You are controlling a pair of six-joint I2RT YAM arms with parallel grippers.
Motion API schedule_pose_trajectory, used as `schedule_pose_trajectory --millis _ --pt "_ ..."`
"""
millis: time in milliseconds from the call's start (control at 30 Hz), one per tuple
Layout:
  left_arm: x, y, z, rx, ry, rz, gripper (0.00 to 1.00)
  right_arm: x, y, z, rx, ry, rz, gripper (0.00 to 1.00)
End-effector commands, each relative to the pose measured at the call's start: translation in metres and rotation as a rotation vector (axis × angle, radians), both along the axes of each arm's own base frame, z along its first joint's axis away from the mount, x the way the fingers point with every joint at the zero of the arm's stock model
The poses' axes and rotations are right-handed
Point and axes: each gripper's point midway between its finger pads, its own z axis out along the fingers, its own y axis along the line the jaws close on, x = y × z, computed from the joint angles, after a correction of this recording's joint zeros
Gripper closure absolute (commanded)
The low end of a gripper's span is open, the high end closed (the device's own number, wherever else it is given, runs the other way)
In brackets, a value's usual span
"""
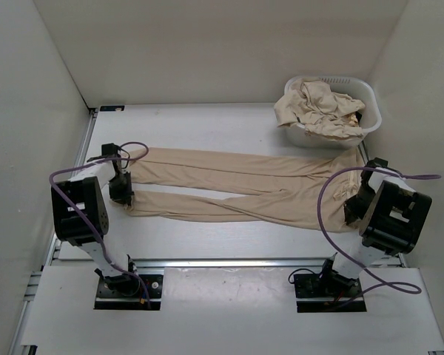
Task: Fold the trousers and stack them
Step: Flatten the trousers out
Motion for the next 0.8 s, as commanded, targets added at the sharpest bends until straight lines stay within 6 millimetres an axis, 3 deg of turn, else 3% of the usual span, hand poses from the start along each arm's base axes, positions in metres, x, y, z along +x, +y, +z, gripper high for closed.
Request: schedule_pose_trajectory --millis 0,33,100,167,200,267,333,467,600,767 --pt "-0.017 0.037 0.000 0.100 0.014 0.091 0.86 -0.011 -0.007 0.016 -0.041 -0.008 -0.037 0.98" --pt "-0.019 0.044 0.010 0.103 -0.001 0.117 0.86 -0.011 -0.009 0.024 -0.047 -0.020 -0.046 1.00" --pt "-0.020 0.069 0.051 0.126 -0.087 0.206 0.86 -0.023 -0.012 0.040 -0.073 -0.012 -0.048 1.00" --pt "-0.038 0.085 0.086 0.139 -0.117 0.281 0.86 -0.030 -0.017 0.063 -0.106 -0.081 -0.085 1.00" --pt "-0.038 0.091 0.105 0.150 -0.150 0.300 0.86 -0.036 -0.012 0.076 -0.101 -0.116 -0.083 1.00" --pt "-0.053 0.092 0.121 0.148 -0.135 0.327 0.86 -0.039 -0.008 0.088 -0.106 -0.148 -0.082 1.00" --pt "-0.056 0.091 0.134 0.149 -0.165 0.334 0.86 -0.041 -0.001 0.092 -0.089 -0.186 -0.089 1.00" --pt "-0.047 0.087 0.129 0.103 -0.166 0.321 0.82 -0.024 0.015 0.086 0.016 -0.243 -0.091 1.00" --pt "-0.036 0.095 0.119 0.102 -0.119 0.324 0.80 -0.009 0.012 0.092 0.035 -0.268 -0.095 1.00" --pt "-0.058 0.093 0.094 0.106 -0.023 0.338 0.73 -0.012 0.011 0.092 0.033 -0.245 -0.080 1.00"
